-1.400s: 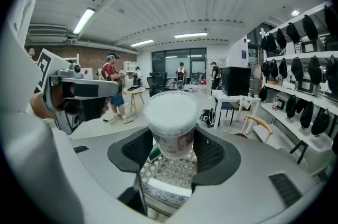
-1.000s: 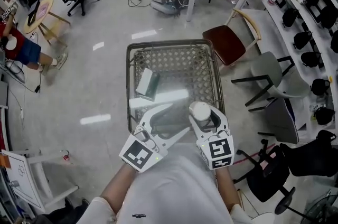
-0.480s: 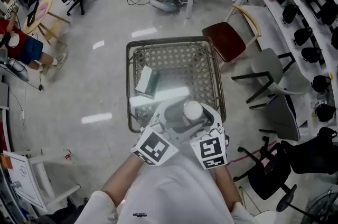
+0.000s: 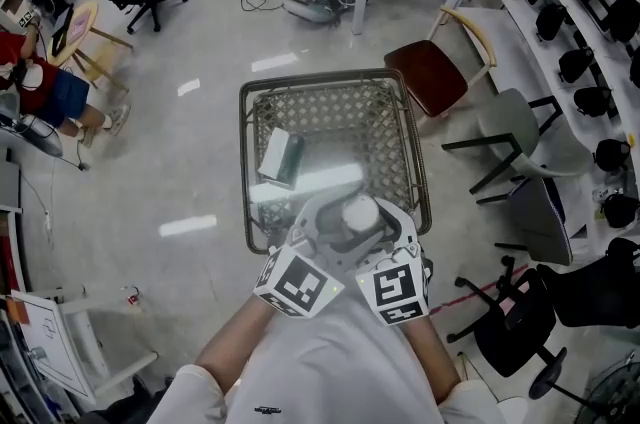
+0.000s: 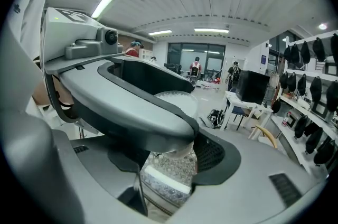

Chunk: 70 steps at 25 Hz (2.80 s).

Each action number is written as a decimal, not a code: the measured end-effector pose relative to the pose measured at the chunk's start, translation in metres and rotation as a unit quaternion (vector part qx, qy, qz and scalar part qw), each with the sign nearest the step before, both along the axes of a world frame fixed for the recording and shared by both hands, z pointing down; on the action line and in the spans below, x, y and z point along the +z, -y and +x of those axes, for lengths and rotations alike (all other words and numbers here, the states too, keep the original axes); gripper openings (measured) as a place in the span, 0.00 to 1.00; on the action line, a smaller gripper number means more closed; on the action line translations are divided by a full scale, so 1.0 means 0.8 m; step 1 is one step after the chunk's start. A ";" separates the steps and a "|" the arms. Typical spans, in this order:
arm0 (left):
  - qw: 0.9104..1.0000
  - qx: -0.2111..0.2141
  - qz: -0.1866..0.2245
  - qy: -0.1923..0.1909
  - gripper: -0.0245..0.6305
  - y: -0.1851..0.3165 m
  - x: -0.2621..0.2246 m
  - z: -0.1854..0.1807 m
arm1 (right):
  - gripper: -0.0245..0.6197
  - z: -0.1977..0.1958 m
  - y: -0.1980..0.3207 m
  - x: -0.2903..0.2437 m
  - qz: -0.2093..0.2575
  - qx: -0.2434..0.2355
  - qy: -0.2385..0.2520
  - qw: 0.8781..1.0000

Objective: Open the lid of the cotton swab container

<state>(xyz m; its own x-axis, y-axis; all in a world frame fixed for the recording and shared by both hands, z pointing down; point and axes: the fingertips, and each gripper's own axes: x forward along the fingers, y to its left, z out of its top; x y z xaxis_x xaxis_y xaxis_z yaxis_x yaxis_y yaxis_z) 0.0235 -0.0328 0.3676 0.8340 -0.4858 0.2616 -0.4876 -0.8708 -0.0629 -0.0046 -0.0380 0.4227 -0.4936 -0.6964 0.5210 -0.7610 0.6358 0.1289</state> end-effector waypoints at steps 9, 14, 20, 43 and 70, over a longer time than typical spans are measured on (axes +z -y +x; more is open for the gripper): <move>1.000 -0.002 -0.016 -0.014 0.44 -0.002 -0.005 -0.010 | 0.40 -0.008 -0.003 -0.006 0.006 -0.006 0.005 1.000; 0.999 0.007 -0.037 -0.022 0.44 0.000 -0.005 -0.009 | 0.40 -0.005 -0.003 -0.007 0.023 -0.004 0.007 1.000; 0.995 0.018 -0.078 -0.059 0.44 0.001 -0.009 -0.013 | 0.40 -0.003 -0.005 -0.009 0.045 -0.007 0.000 0.999; 0.974 -0.012 -0.105 -0.200 0.43 0.039 -0.061 -0.055 | 0.38 0.014 -0.012 -0.009 0.081 -0.033 0.022 0.996; 0.964 -0.165 -0.099 -0.183 0.23 0.044 0.003 -0.130 | 0.38 0.043 -0.005 -0.021 0.078 0.010 0.066 0.995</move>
<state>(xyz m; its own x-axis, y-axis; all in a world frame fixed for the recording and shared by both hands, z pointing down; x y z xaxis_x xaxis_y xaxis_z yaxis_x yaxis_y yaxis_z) -0.0802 -0.0684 0.3700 0.6973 -0.7107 0.0933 -0.6973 -0.6424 0.3180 0.0296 -0.0339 0.4058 -0.5358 -0.7742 0.3369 -0.7902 0.6004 0.1231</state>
